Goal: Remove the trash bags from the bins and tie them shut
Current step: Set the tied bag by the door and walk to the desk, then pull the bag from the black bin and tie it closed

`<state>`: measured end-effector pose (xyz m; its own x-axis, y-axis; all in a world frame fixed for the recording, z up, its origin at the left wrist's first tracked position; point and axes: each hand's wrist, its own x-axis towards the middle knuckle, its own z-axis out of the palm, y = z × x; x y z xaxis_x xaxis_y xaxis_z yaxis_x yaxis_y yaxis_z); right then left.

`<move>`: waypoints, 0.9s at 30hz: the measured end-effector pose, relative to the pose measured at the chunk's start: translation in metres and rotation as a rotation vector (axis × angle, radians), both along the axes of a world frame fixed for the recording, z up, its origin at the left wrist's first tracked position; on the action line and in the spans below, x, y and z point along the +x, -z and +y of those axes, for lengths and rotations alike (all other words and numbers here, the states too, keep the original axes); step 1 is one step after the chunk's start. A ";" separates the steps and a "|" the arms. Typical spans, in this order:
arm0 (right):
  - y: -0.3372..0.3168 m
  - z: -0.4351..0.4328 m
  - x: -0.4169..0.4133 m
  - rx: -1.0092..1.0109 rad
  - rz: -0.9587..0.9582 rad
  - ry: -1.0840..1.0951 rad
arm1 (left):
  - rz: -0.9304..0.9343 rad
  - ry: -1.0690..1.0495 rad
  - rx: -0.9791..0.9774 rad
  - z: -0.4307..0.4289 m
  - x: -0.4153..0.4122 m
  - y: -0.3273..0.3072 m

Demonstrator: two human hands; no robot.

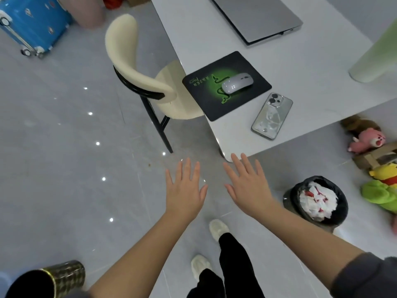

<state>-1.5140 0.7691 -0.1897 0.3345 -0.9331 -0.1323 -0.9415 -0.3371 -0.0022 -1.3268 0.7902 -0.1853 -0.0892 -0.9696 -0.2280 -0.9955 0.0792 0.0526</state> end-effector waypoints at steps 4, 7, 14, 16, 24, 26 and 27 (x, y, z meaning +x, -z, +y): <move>0.009 0.030 -0.037 0.075 0.032 0.014 | -0.008 -0.003 0.060 0.034 -0.037 0.006; 0.015 0.043 -0.070 0.092 0.041 -0.011 | -0.004 -0.011 0.065 0.050 -0.074 0.010; 0.051 0.052 -0.182 0.193 0.060 -0.134 | -0.038 -0.091 0.107 0.077 -0.188 0.040; 0.071 0.050 -0.218 0.205 0.068 -0.179 | -0.044 -0.127 0.120 0.082 -0.224 0.060; 0.205 0.031 -0.329 0.277 0.045 -0.064 | 0.009 -0.127 0.245 0.069 -0.349 0.209; 0.250 0.027 -0.351 0.323 0.082 -0.049 | 0.016 -0.134 0.310 0.064 -0.368 0.255; 0.272 0.025 -0.361 0.328 0.082 -0.033 | 0.023 -0.131 0.339 0.062 -0.376 0.278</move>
